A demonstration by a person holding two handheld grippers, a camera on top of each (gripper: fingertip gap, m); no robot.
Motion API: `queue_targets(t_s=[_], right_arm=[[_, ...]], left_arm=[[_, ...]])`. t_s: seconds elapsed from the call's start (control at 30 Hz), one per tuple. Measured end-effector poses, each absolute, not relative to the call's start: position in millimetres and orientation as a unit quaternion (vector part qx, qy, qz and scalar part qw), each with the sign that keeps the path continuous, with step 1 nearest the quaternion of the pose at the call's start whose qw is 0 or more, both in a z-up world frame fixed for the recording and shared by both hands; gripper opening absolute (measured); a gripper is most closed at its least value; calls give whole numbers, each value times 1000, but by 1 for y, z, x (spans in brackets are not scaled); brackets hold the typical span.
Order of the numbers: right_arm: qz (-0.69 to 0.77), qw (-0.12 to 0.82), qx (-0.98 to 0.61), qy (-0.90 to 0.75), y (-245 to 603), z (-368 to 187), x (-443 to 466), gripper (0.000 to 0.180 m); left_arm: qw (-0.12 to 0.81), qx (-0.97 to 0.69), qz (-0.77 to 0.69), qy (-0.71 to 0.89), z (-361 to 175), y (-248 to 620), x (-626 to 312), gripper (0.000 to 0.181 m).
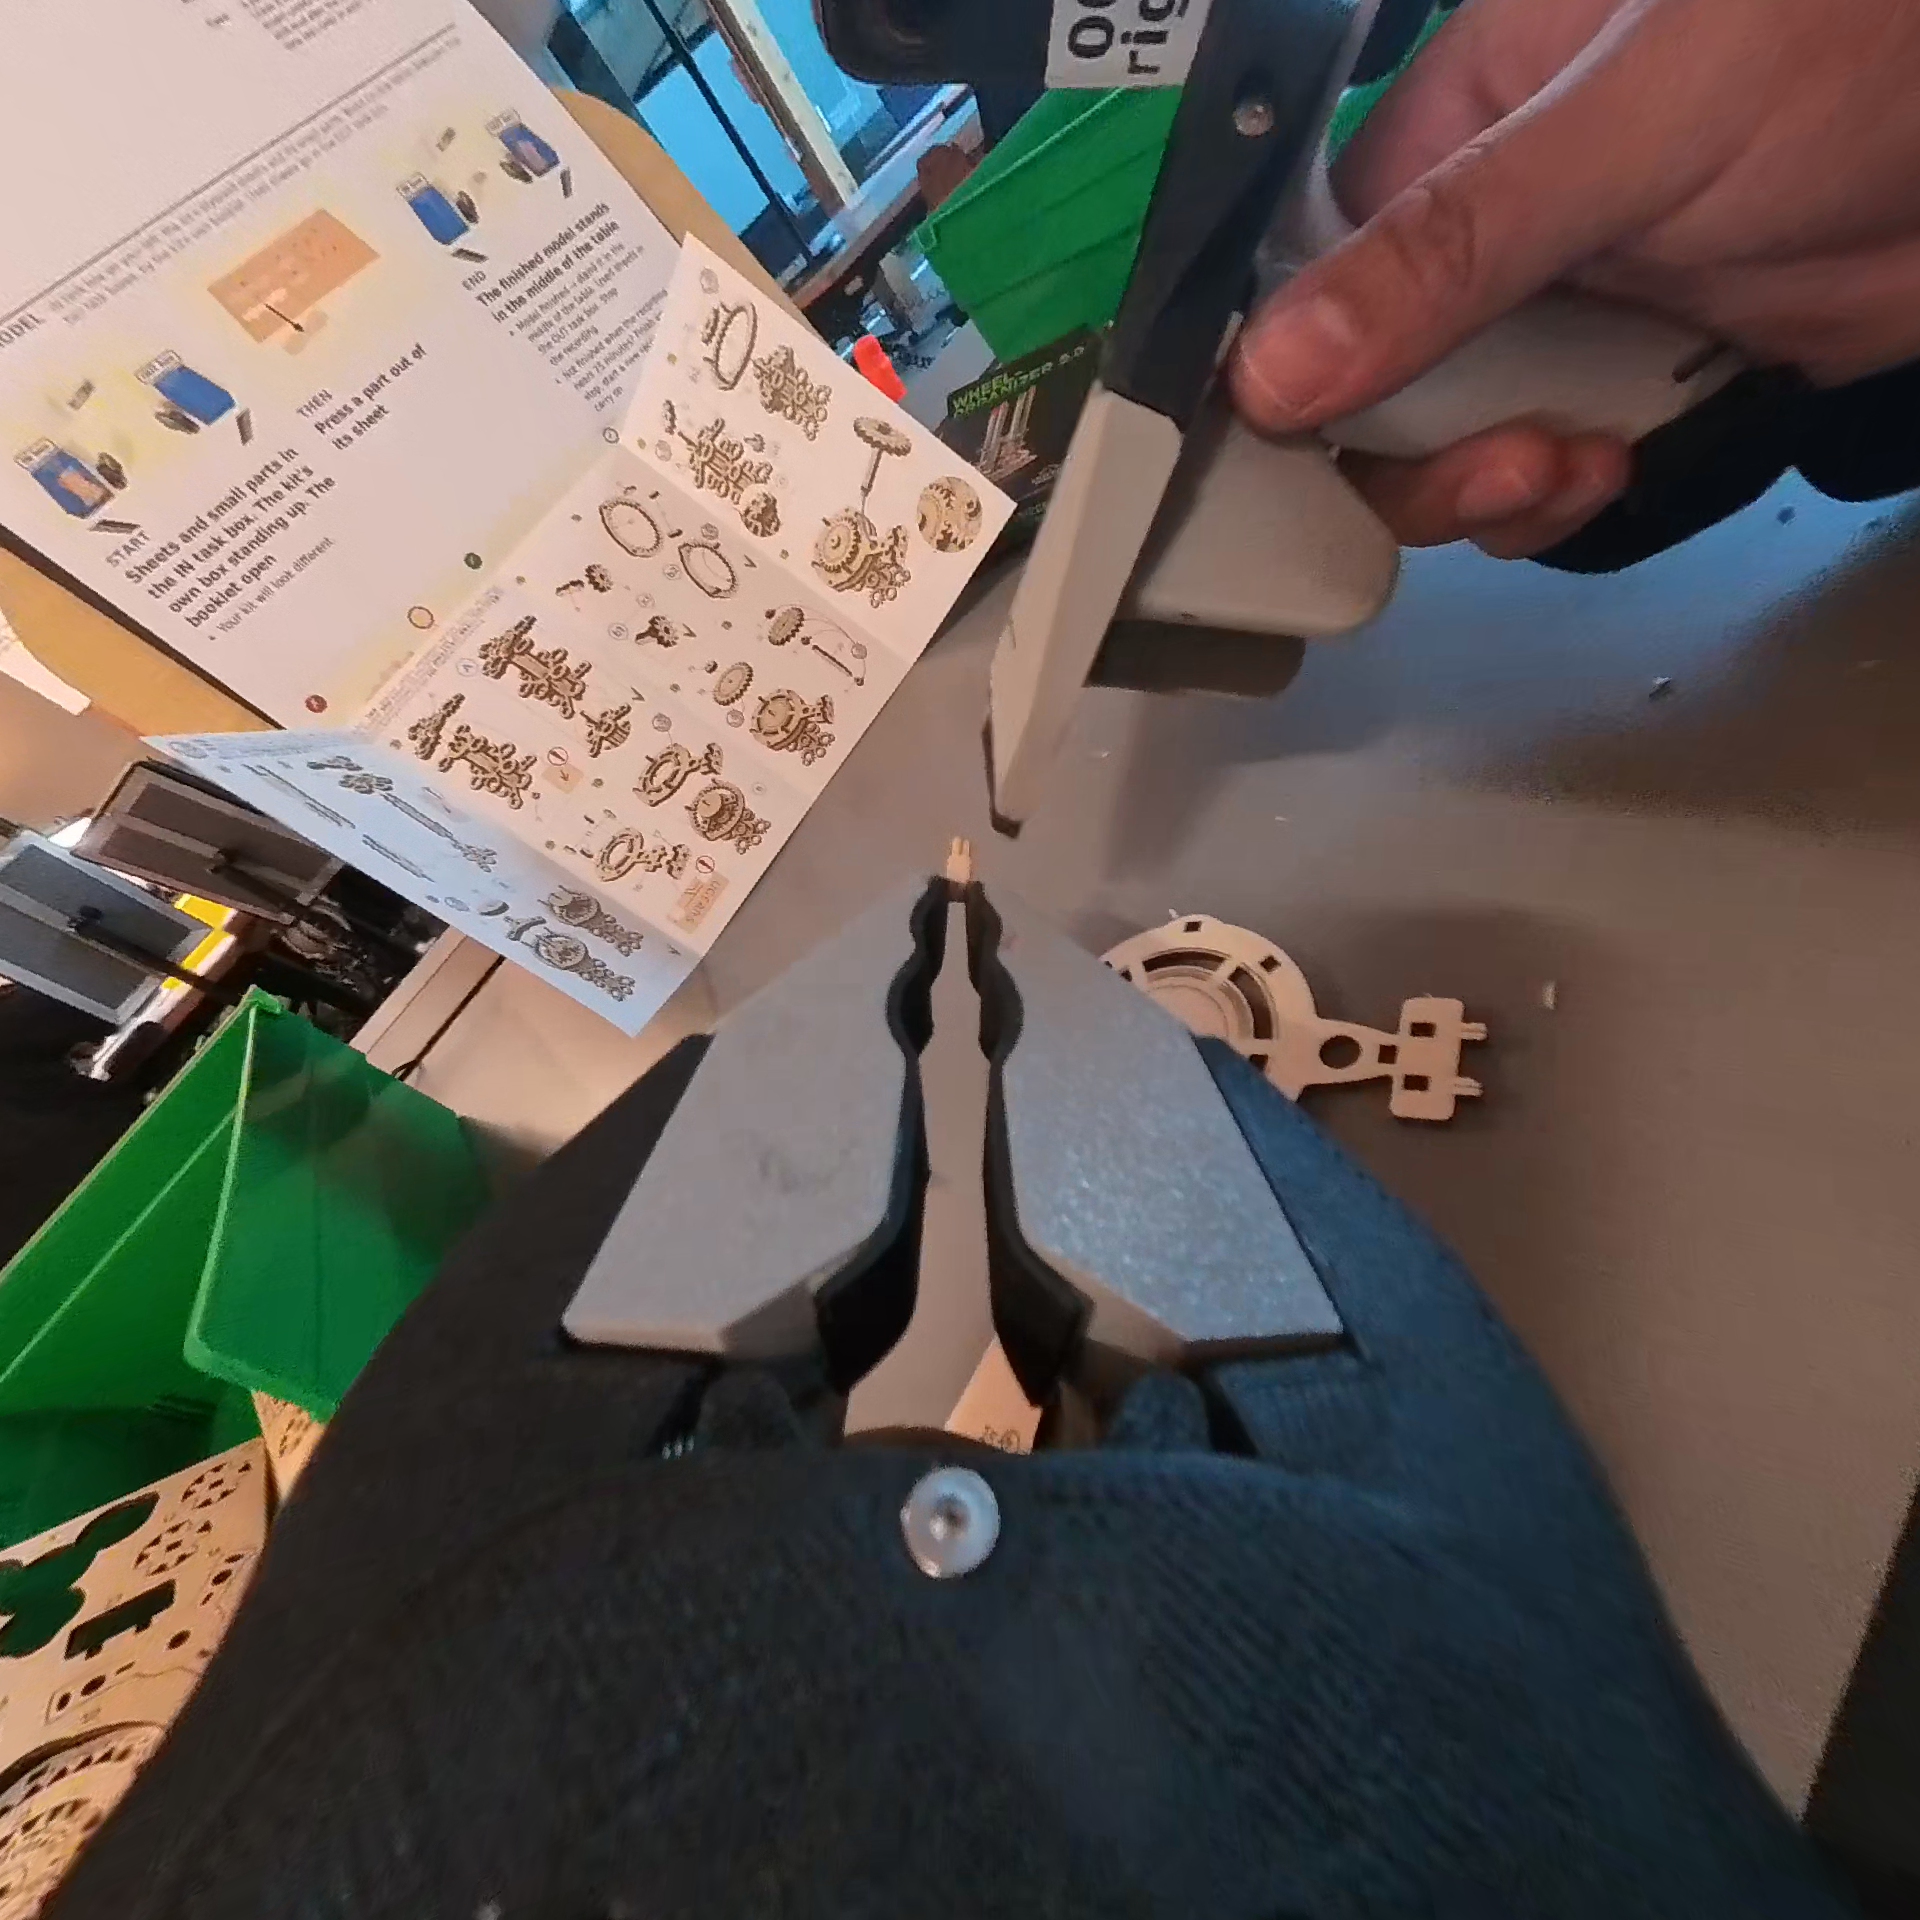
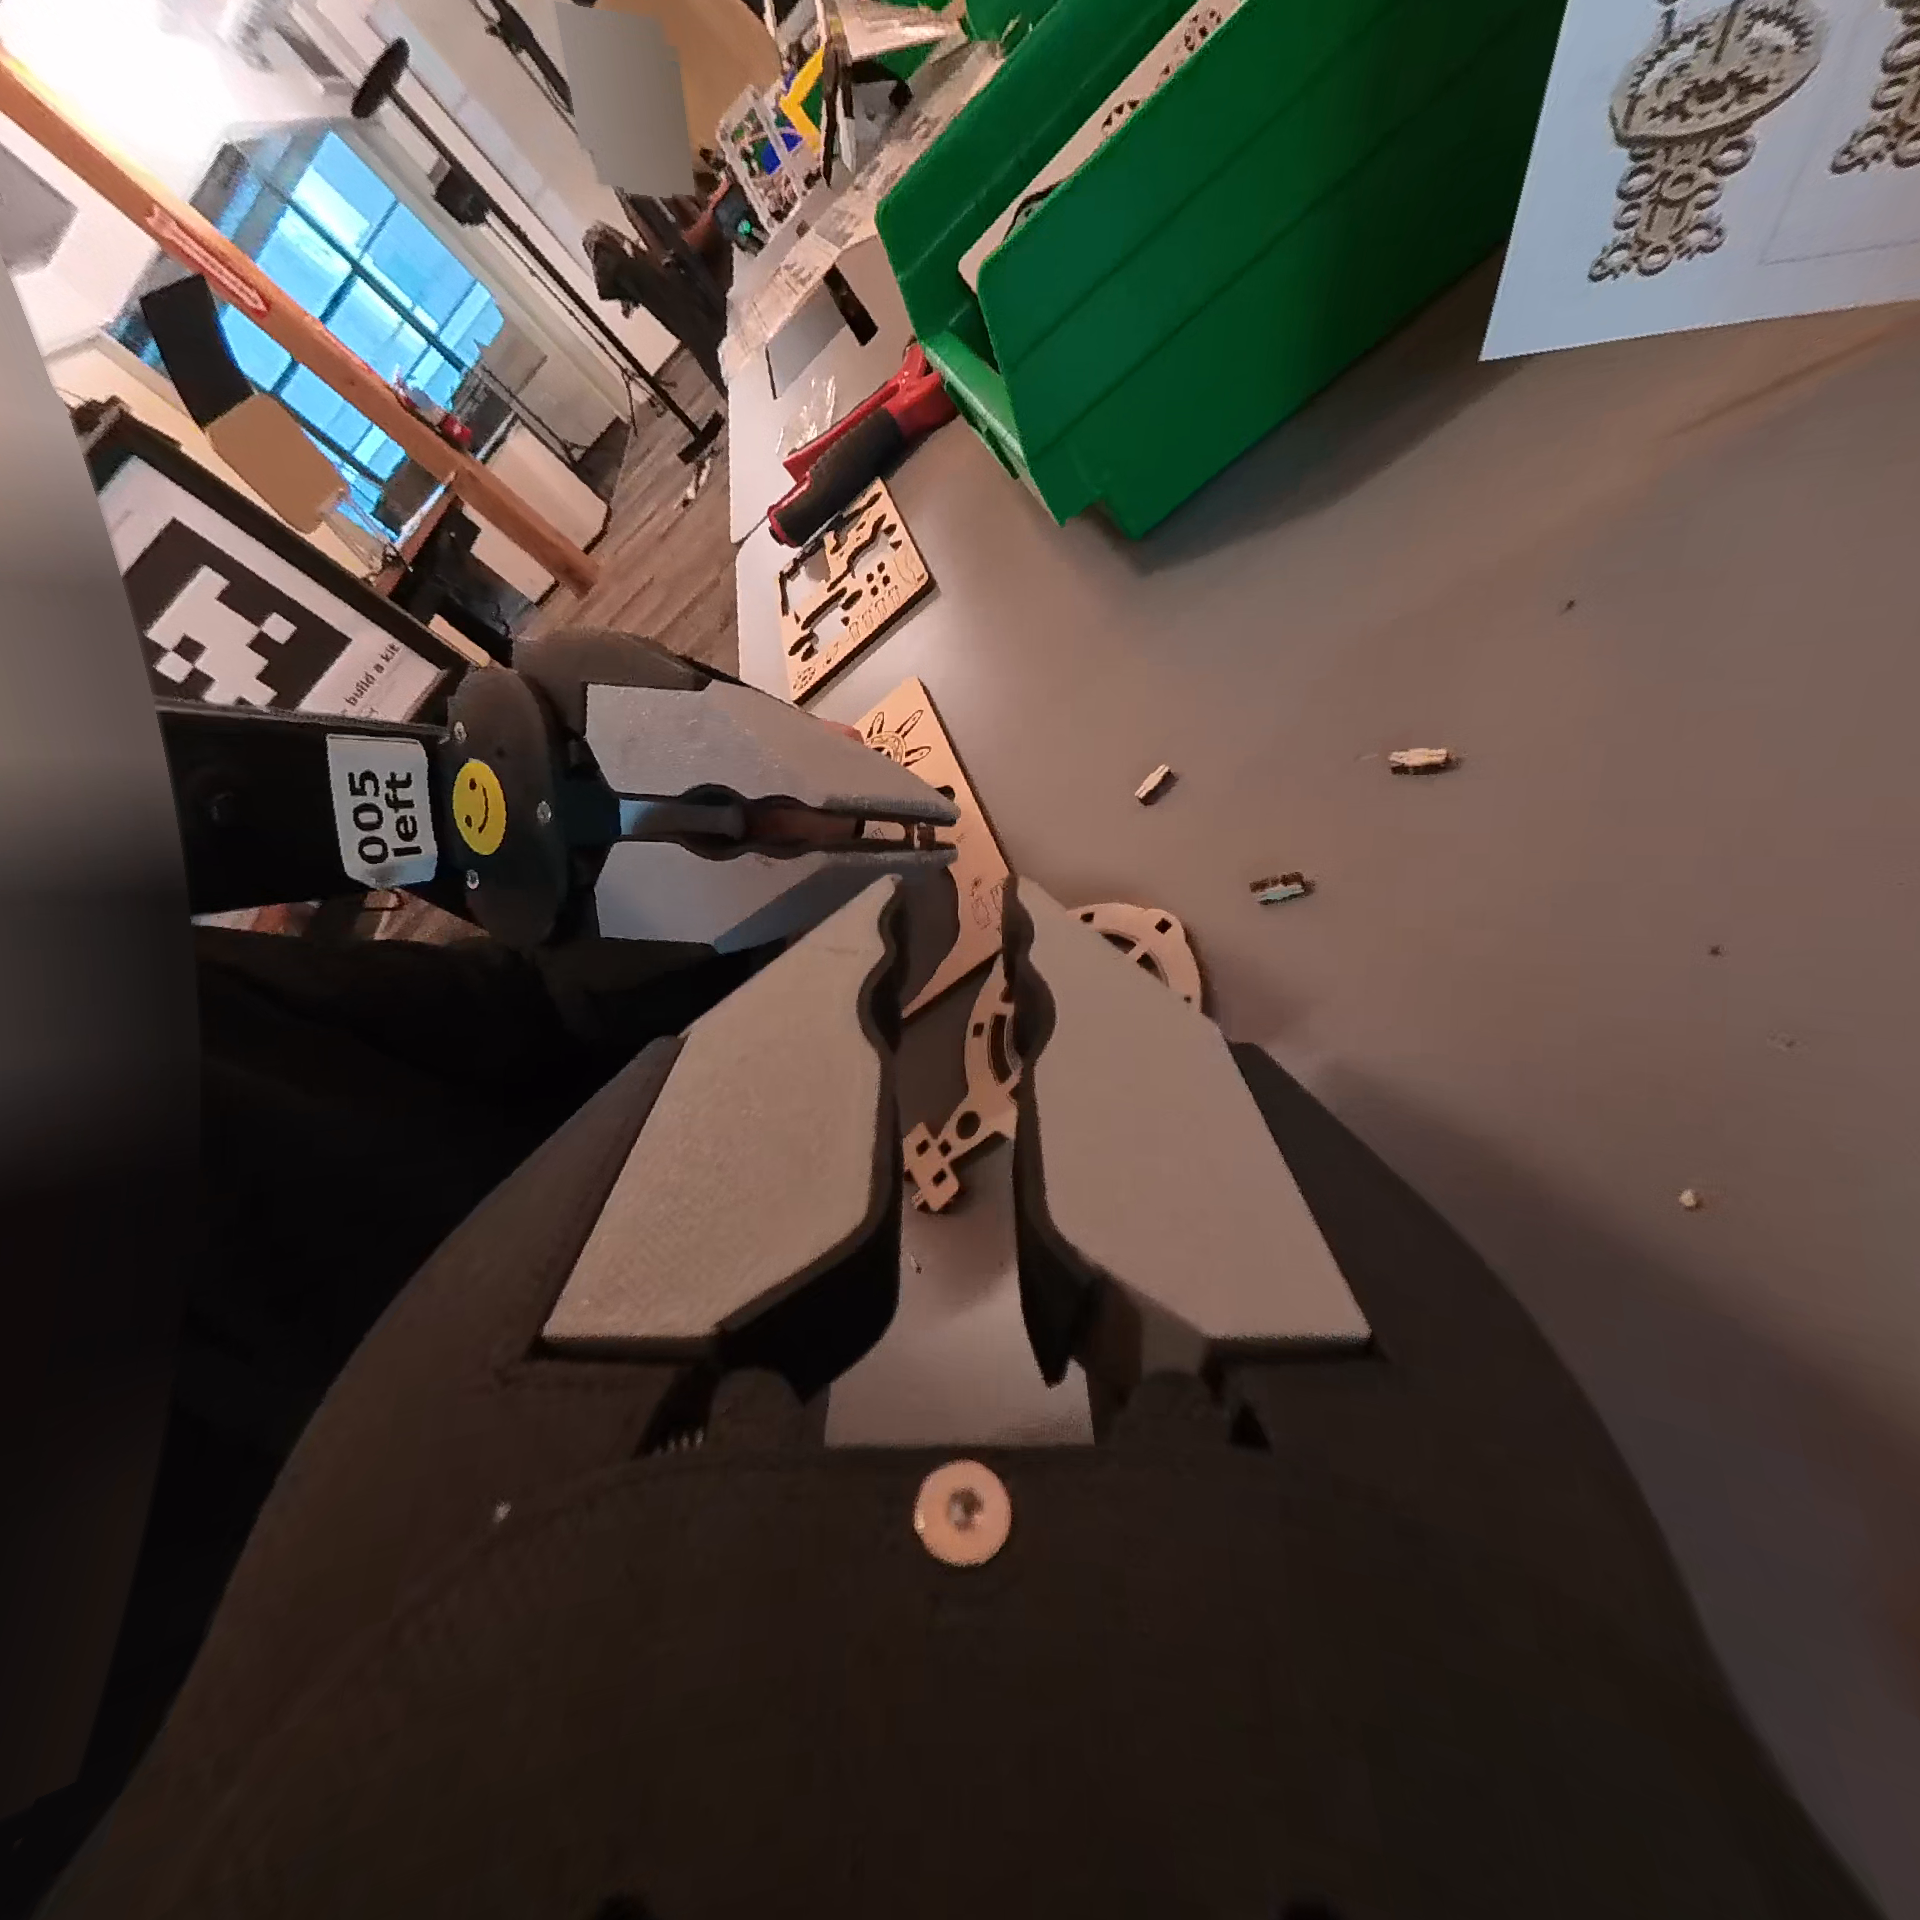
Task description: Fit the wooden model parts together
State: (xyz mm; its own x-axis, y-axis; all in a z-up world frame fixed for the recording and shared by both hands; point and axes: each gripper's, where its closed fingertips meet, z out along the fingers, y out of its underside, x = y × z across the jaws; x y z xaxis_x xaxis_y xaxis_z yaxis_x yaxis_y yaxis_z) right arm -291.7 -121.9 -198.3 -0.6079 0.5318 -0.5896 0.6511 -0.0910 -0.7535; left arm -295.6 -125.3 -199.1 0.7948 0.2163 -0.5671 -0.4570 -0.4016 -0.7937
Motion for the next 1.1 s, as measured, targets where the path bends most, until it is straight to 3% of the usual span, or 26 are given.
queue_targets(t_s=[0.23, 0.4, 1.1], right_arm=[[-601, 56, 429, 672, -129, -197, -294, 11], [-613, 65, 410, 672, -136, -193, -293, 0], [-645, 51, 377, 662, -130, -187, -290, 6]], left_arm=[[537, -775, 322, 83, -200, -125, -295, 0], [549, -768, 319, 82, -196, -126, -294, 0], [566, -751, 327, 87, -190, -128, -292, 0]])
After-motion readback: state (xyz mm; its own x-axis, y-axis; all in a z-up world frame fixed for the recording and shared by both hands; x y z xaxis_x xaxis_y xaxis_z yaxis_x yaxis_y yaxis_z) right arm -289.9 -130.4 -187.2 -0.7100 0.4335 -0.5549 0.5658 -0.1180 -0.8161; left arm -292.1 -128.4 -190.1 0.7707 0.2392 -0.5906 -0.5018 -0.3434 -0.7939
